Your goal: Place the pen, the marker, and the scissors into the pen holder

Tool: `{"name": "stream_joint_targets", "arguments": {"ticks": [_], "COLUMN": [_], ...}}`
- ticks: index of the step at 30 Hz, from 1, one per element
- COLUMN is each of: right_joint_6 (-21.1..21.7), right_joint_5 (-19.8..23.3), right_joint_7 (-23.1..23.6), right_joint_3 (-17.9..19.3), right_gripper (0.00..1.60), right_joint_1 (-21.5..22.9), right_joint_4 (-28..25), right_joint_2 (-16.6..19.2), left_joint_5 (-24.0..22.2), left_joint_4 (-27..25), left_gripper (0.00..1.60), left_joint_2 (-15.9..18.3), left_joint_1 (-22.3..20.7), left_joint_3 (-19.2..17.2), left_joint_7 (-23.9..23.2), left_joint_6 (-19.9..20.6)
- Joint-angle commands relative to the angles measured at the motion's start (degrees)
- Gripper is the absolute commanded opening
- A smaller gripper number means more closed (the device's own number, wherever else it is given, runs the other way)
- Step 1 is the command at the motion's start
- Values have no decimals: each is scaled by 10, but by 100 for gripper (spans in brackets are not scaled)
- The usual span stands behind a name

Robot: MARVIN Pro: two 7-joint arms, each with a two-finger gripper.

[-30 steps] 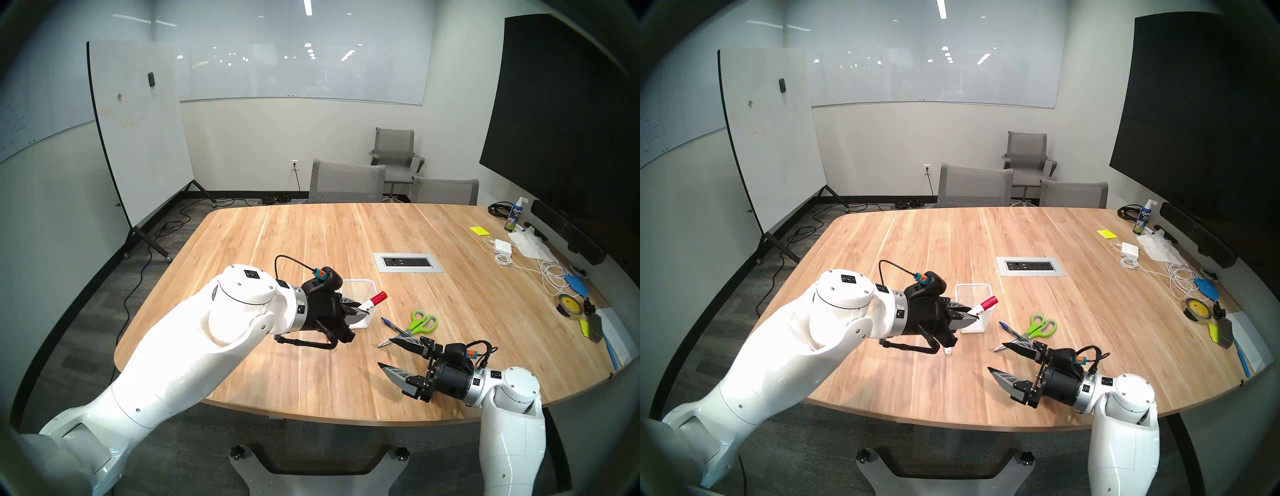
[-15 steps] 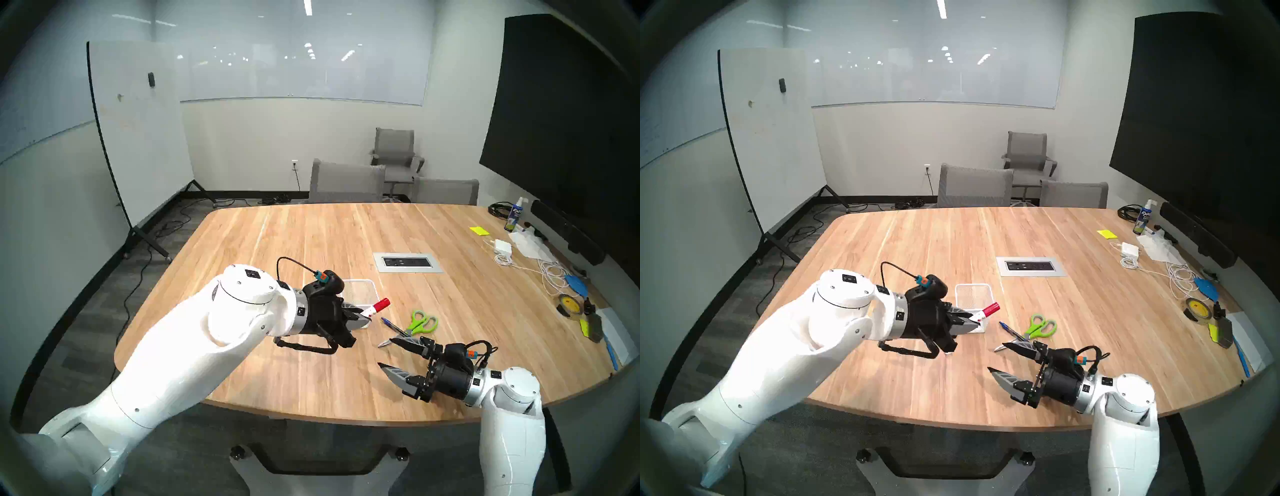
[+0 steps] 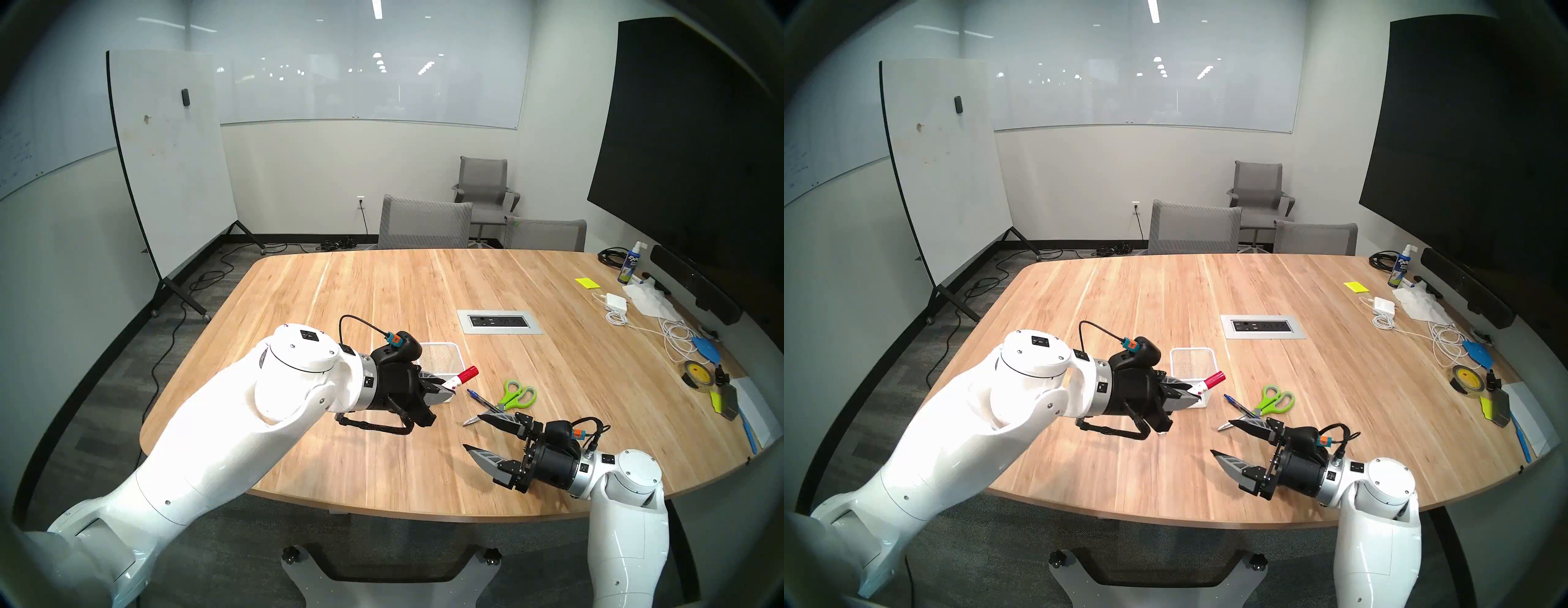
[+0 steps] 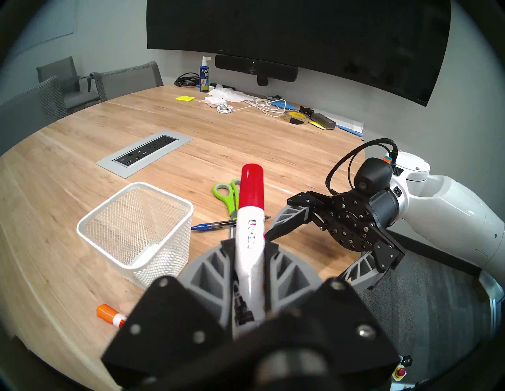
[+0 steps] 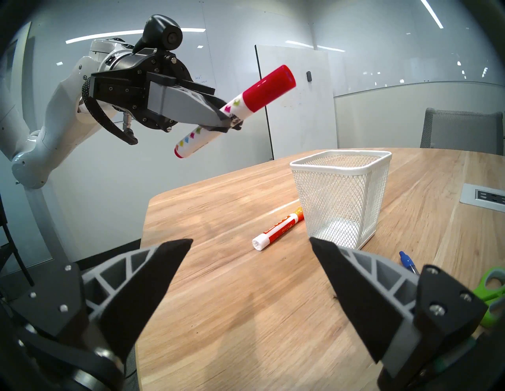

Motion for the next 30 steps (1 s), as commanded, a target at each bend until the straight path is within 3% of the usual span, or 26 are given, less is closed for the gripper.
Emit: {"name": "stream_joint_targets", "arguments": {"ticks": [1,12,20,24,30], "right_joint_6": [1,43,42,76,81], "right_joint_5": [3,22,28,48,62], "right_joint_7": [0,0,0,0,0], "right_joint_3": [-8,-14,-13,-14,-22], "right_gripper": [160,160,160,160,160], "right_joint_1": [-1,6,13,19,22], "right_joint_4": [-22,-41,-59,-64,-61], "right_joint_2": [5,12,18,28,45], "left_joint_5": [1,1,1,1,1], "left_joint_4": [-10,-10,-10,-10,-10], "left_gripper": [0,0,0,0,0], "left_joint_2": [-3,-3,-3,-3,-3], "left_joint_1": [-4,-4,-5,-5,-4], "left_joint_3": [-4,-4,-4,-4,-4], "left_joint_7": [2,1,1,1,1], "left_joint_6": [-4,-4,-4,-4,-4]}}
